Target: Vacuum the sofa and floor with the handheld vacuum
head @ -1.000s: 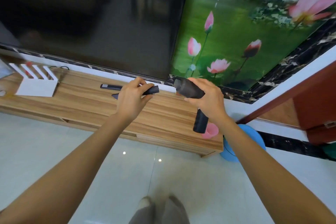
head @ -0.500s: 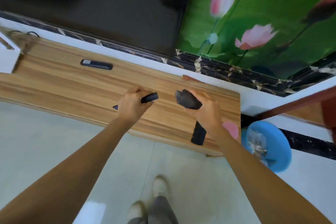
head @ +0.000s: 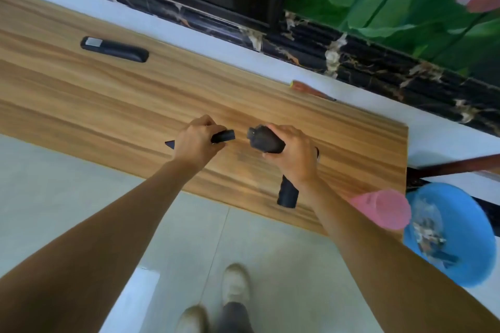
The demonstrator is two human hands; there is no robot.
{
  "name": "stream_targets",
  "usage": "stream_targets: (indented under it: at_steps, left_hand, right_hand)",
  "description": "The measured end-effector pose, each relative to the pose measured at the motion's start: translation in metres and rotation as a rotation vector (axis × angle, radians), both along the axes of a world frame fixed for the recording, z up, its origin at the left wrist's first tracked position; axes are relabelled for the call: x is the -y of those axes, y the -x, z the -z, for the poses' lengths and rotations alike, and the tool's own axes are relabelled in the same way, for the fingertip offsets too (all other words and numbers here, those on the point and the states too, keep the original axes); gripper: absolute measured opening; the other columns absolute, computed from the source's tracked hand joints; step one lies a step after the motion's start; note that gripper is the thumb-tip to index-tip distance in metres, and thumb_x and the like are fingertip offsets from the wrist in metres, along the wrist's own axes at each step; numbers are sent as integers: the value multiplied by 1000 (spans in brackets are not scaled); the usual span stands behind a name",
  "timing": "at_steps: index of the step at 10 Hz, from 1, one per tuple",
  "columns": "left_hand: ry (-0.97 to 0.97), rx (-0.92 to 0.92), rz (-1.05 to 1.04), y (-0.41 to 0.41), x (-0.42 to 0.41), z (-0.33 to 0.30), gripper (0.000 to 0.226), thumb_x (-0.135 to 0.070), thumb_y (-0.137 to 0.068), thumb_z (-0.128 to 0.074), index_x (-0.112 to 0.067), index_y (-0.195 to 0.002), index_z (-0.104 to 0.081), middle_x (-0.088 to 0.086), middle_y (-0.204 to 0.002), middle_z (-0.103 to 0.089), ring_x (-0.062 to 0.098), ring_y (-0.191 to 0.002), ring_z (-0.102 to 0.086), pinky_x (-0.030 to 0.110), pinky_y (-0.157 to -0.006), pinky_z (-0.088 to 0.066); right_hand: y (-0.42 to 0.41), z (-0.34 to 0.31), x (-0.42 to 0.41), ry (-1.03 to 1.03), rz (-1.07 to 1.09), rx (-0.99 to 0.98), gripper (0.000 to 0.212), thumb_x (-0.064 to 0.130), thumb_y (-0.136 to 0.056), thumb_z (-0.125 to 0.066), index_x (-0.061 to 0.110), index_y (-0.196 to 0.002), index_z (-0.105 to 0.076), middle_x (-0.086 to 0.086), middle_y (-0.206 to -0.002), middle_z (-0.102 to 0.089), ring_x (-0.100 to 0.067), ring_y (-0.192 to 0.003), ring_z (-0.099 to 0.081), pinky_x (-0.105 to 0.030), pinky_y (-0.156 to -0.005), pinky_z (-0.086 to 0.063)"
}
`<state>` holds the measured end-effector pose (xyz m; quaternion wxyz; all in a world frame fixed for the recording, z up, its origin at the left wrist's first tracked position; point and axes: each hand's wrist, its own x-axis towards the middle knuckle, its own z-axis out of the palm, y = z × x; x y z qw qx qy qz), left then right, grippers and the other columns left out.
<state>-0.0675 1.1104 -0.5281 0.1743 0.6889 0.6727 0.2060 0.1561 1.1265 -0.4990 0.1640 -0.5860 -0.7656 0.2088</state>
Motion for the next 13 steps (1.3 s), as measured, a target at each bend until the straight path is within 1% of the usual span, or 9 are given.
stream_targets:
  at_steps: [2,4,6,7,9,10,11,12,13]
  left_hand:
    - [9,-64,16,-2,-9,44,25,-15,-71,-82,-13,-96,-75,9,-83,-62,32,-74,-59,27,-57,-34]
    - [34,-55,10,-3,-11,75,26,-19,-66,-86,-10,-88,-75,9,-77,-60,32,-69,-57,31,-53,-42]
    - [57,-33,-6,-4,-13,87,26,-20,-65,-86,-10,-86,-75,9,-75,-57,32,-69,-57,30,-53,-40]
    - [65,-21,-12,-4,-14,95,28,-17,-63,-86,-10,-88,-75,11,-78,-59,33,-71,-58,33,-53,-44]
    - [72,-21,-14,-2,-15,97,30,-17,-65,-85,-9,-93,-75,11,-83,-61,35,-76,-58,40,-63,-49]
    - [81,-29,-16,1,-16,97,30,-17,-65,-85,-9,-92,-75,11,-83,-61,34,-76,-58,39,-63,-48]
    - [94,-21,-17,3,-17,94,31,-15,-66,-84,-10,-95,-74,10,-85,-62,34,-76,-58,39,-65,-48]
    - [123,-20,-8,2,-15,84,32,-17,-72,-79,-13,-104,-72,9,-94,-63,35,-87,-58,42,-73,-49]
    - [211,-61,-33,2,-13,74,39,-27,-82,-70,-16,-120,-64,9,-118,-59,32,-109,-53,44,-88,-46]
  right_hand:
    - [-4,45,-23,42,-34,40,64,19,-65,-84,23,-125,-64,-3,-115,-69,-25,-103,-63,-33,-87,-45]
    - [-6,73,-27,120,-31,74,65,22,-67,-84,22,-128,-62,-5,-116,-67,-27,-107,-60,-36,-90,-46]
    - [-5,85,-31,133,-45,51,65,20,-65,-85,23,-126,-62,-2,-113,-68,-26,-104,-61,-36,-86,-48]
    - [-4,90,-34,142,-49,58,65,21,-66,-85,21,-127,-62,-3,-117,-67,-25,-108,-60,-35,-89,-46]
    - [-5,94,-36,105,-80,100,63,23,-66,-83,18,-125,-62,-3,-113,-67,-25,-103,-61,-32,-85,-44]
    - [-4,94,-37,127,-88,122,64,26,-68,-83,18,-127,-60,-4,-114,-66,-25,-104,-60,-36,-89,-45]
    - [-4,92,-38,183,-93,139,71,36,-68,-83,19,-132,-55,-2,-121,-63,-24,-113,-57,-39,-96,-43]
    - [-4,84,-38,253,-101,125,77,44,-70,-81,20,-136,-51,-1,-130,-58,-21,-122,-50,-39,-104,-37]
    - [4,69,-36,240,-117,85,66,46,-76,-76,18,-132,-54,-2,-125,-60,-22,-119,-52,-38,-102,-38]
